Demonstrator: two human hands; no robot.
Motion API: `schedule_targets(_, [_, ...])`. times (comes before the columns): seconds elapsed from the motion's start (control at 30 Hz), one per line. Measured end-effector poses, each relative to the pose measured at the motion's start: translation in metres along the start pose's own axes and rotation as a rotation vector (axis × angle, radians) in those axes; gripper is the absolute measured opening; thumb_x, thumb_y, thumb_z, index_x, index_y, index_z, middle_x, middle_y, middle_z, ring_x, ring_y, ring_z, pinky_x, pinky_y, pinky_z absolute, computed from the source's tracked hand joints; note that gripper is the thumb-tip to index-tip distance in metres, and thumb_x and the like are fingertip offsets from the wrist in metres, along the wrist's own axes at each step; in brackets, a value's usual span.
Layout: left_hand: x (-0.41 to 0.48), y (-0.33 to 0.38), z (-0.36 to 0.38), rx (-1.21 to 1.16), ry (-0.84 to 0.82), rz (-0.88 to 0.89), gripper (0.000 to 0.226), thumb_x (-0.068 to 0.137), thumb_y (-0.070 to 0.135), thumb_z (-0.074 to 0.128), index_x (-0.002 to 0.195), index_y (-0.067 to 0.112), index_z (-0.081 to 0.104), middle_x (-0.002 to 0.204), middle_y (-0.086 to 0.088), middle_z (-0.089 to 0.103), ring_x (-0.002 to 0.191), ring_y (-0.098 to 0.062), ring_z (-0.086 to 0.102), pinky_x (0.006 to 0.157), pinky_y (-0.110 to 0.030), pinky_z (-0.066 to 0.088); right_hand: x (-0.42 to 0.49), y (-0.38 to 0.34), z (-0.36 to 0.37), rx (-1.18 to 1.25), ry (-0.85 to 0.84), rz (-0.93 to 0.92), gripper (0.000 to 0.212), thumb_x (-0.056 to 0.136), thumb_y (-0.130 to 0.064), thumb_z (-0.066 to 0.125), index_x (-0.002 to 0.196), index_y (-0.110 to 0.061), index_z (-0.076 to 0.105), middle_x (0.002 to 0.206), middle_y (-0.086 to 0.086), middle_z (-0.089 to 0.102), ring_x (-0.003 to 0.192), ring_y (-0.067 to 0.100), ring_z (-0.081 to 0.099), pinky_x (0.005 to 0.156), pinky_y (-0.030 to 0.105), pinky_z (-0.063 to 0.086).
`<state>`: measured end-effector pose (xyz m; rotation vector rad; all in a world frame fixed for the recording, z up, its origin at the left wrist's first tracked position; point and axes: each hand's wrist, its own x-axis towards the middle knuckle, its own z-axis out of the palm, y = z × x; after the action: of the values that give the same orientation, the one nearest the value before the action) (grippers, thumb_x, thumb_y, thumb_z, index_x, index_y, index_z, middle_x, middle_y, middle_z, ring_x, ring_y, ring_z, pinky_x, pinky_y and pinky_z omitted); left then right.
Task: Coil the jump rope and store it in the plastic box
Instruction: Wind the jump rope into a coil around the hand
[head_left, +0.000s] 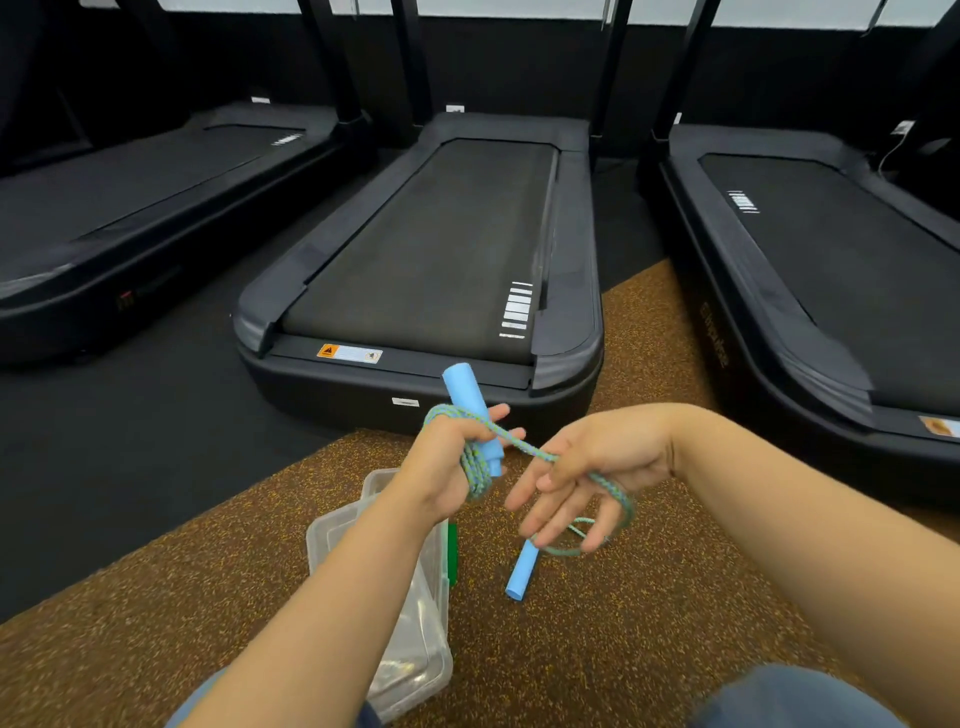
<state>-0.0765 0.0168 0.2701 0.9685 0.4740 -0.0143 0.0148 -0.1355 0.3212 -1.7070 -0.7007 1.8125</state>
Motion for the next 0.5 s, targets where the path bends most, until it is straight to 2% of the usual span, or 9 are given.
schedule_targets(0.03, [-0.003, 0.003, 0.000, -0.085, -0.027, 0.015, 0.034, 0.087, -0.004, 0.030, 0.107, -0.001, 0.057, 0.119, -0.020, 0.059, 0.104, -0.031, 0.061, 0.102, -0.047, 0.037, 0.002, 0.004, 0.001, 0.018, -0.024, -0.003, 0.035, 0.100, -0.009, 0.034, 0.131, -0.002, 0.047, 0.135, 0.027, 0.050, 0.120, 0.028, 0.056, 0.072, 0.034, 0.058])
schedule_targets(0.1, [-0.009, 0.008, 0.001, -0.229, -0.079, 0.041, 0.028, 0.083, 0.002, 0.029, 0.091, -0.001, 0.055, 0.126, -0.020, 0.056, 0.113, -0.039, 0.057, 0.106, -0.052, 0.033, 0.007, 0.011, 0.003, 0.054, -0.082, -0.019, 0.034, 0.099, -0.009, 0.036, 0.130, -0.003, 0.049, 0.134, 0.025, 0.052, 0.119, 0.026, 0.058, 0.077, 0.033, 0.057])
schedule_targets(0.17, [-0.014, 0.012, 0.003, -0.273, -0.107, 0.055, 0.030, 0.087, 0.012, 0.035, 0.105, -0.001, 0.056, 0.128, -0.017, 0.056, 0.113, -0.036, 0.058, 0.100, -0.051, 0.037, 0.013, 0.016, 0.007, 0.092, -0.153, -0.053, 0.034, 0.097, -0.011, 0.039, 0.127, -0.006, 0.053, 0.129, 0.017, 0.059, 0.113, 0.023, 0.062, 0.081, 0.032, 0.056])
schedule_targets(0.23, [-0.016, 0.013, 0.005, -0.259, -0.105, 0.074, 0.030, 0.093, 0.022, 0.045, 0.117, 0.007, 0.055, 0.126, -0.011, 0.059, 0.106, -0.025, 0.062, 0.095, -0.053, 0.041, 0.020, 0.021, 0.011, 0.117, -0.214, -0.082, 0.033, 0.096, -0.011, 0.040, 0.125, -0.007, 0.055, 0.123, 0.012, 0.064, 0.110, 0.022, 0.063, 0.082, 0.032, 0.056])
schedule_targets(0.37, [-0.018, 0.011, 0.011, -0.284, -0.102, 0.102, 0.019, 0.088, 0.016, 0.057, 0.103, 0.007, 0.062, 0.112, -0.005, 0.063, 0.093, -0.013, 0.061, 0.089, -0.054, 0.048, 0.031, 0.026, 0.021, 0.115, -0.272, -0.116, 0.033, 0.097, -0.011, 0.037, 0.127, -0.008, 0.052, 0.136, 0.025, 0.046, 0.108, 0.018, 0.064, 0.085, 0.033, 0.054])
schedule_targets(0.4, [-0.018, 0.010, 0.011, -0.308, -0.104, 0.107, 0.026, 0.081, 0.015, 0.063, 0.105, 0.005, 0.063, 0.105, -0.005, 0.063, 0.089, -0.012, 0.060, 0.086, -0.052, 0.052, 0.033, 0.028, 0.022, 0.113, -0.285, -0.120, 0.034, 0.098, -0.011, 0.037, 0.128, -0.008, 0.051, 0.137, 0.026, 0.043, 0.109, 0.018, 0.063, 0.086, 0.034, 0.054])
schedule_targets(0.47, [-0.017, 0.009, 0.011, -0.356, -0.100, 0.117, 0.055, 0.066, 0.013, 0.072, 0.117, -0.001, 0.059, 0.089, -0.003, 0.060, 0.078, -0.009, 0.059, 0.077, -0.046, 0.059, 0.038, 0.032, 0.025, 0.110, -0.314, -0.119, 0.034, 0.098, -0.011, 0.036, 0.129, -0.009, 0.050, 0.138, 0.025, 0.040, 0.108, 0.015, 0.064, 0.087, 0.032, 0.053])
schedule_targets(0.5, [-0.017, 0.009, 0.011, -0.376, -0.101, 0.122, 0.060, 0.064, 0.012, 0.073, 0.120, -0.001, 0.058, 0.086, -0.003, 0.060, 0.074, -0.008, 0.059, 0.074, -0.044, 0.060, 0.041, 0.035, 0.026, 0.105, -0.316, -0.116, 0.034, 0.097, -0.011, 0.036, 0.128, -0.009, 0.050, 0.139, 0.025, 0.040, 0.107, 0.014, 0.064, 0.088, 0.031, 0.052])
